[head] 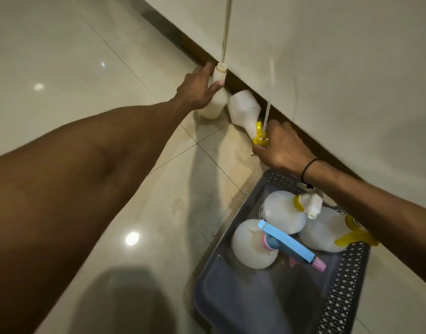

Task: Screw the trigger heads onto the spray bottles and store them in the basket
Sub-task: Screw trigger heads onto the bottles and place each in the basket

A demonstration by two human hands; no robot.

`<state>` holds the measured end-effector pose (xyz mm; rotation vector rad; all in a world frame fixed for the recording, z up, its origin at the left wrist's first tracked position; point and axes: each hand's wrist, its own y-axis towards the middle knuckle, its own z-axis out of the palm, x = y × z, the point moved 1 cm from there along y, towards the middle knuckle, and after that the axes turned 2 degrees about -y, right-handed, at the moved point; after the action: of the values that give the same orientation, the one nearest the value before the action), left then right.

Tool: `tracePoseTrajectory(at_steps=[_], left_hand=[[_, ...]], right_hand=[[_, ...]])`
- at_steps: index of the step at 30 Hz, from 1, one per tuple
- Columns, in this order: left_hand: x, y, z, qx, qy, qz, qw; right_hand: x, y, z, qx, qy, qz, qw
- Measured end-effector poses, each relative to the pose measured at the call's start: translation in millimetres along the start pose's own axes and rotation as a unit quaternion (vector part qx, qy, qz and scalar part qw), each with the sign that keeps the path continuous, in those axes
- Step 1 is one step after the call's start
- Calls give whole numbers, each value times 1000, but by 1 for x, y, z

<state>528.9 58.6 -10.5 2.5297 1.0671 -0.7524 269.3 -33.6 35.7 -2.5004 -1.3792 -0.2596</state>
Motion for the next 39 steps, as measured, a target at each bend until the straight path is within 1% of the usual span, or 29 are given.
tracePoseTrajectory(at_steps=[4, 7, 10, 12, 13, 17, 20, 22, 24, 27, 29, 34, 39], left_hand=[[-6, -37, -24, -1, 30, 108, 994], [-6, -75, -44, 8, 73, 185, 980], [-10, -105, -56, 33, 108, 232, 966], [-17, -114, -62, 47, 125, 261, 956], [-20, -116, -64, 52, 126, 267, 954], [-33, -119, -67, 58, 107, 267, 956], [-40, -123, -64, 66, 106, 259, 958], [-40, -124, -61, 74, 113, 258, 957], [-39, -123, -60, 71, 111, 248, 960], [-39, -119, -58, 59, 88, 229, 968], [-39, -118, -57, 53, 84, 228, 969], [-40, -118, -50, 53, 80, 232, 968], [-43, -120, -46, 57, 81, 238, 966]], right_hand=[[-4, -11, -9, 22, 60, -19, 998], [-4, -19, -14, 24, 95, -13, 995], [-6, -26, -22, 24, 100, -19, 994], [-8, -31, -28, 31, 134, -7, 991], [-10, -34, -30, 23, 136, -8, 990], [-17, -45, -41, -47, 60, -55, 996], [-22, -53, -50, -95, 54, -84, 990], [-25, -61, -56, -128, 63, -84, 986], [-31, -71, -62, -153, 39, -83, 984], [-39, -84, -70, -140, -21, -94, 986], [-42, -91, -76, -143, -42, -96, 984], [-43, -101, -90, -146, -38, -110, 982], [-43, -102, -105, -112, -81, -138, 981]])
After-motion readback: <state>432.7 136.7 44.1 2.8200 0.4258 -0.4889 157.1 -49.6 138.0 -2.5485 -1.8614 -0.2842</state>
